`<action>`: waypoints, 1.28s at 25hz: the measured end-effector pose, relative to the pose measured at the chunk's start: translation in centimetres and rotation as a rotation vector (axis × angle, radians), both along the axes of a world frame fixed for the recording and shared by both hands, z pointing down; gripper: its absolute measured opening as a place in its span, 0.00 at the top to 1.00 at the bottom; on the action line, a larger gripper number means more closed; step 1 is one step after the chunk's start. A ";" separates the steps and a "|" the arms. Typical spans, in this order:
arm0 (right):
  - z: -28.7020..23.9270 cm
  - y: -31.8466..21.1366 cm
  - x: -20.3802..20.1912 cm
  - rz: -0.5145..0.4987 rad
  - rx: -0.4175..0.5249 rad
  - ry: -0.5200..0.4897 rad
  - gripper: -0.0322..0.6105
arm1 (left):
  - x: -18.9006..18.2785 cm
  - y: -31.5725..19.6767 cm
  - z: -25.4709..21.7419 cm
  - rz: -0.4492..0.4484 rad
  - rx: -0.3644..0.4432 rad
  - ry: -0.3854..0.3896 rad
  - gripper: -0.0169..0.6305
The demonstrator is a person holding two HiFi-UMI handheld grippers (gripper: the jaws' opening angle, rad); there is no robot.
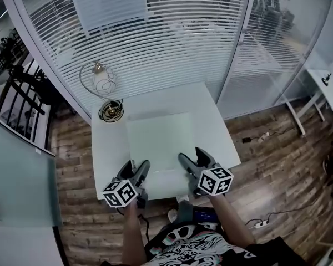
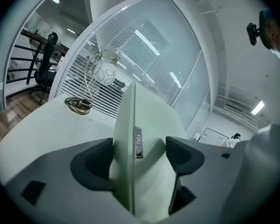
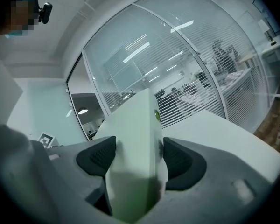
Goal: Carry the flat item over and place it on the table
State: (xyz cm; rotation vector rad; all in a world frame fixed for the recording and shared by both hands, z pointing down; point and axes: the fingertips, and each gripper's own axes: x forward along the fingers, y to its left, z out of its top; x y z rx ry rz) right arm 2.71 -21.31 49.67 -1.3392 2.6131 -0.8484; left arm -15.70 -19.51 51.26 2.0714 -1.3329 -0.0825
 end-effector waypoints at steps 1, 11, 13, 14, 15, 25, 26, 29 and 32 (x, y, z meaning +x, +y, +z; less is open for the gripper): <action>0.2 -0.4 -0.3 -0.006 -0.004 0.000 0.48 | -0.3 -0.2 0.2 -0.007 -0.004 -0.002 0.45; 1.7 -4.3 -2.3 -0.050 -0.029 -0.010 0.48 | -2.2 -3.4 1.6 -0.044 -0.027 0.000 0.45; 2.0 -4.7 -2.6 -0.054 -0.034 -0.013 0.48 | -2.6 -3.7 2.0 -0.048 -0.032 0.001 0.45; 2.2 -4.9 -2.8 -0.056 -0.039 -0.012 0.48 | -2.7 -3.8 2.1 -0.049 -0.036 0.002 0.45; 2.4 -5.0 -2.9 -0.057 -0.044 -0.011 0.48 | -2.7 -3.9 2.3 -0.051 -0.041 0.002 0.45; 5.3 -6.0 -4.0 -0.075 -0.112 0.009 0.48 | -3.7 -4.5 5.3 -0.067 -0.105 0.018 0.45; 5.5 -6.0 -4.0 -0.077 -0.118 0.011 0.48 | -3.7 -4.4 5.6 -0.069 -0.112 0.020 0.45; 6.5 -6.1 -4.0 -0.082 -0.138 0.017 0.48 | -3.7 -4.4 6.5 -0.074 -0.133 0.025 0.45; 7.4 -6.4 -4.0 -0.087 -0.159 0.020 0.48 | -3.7 -4.6 7.5 -0.079 -0.153 0.031 0.45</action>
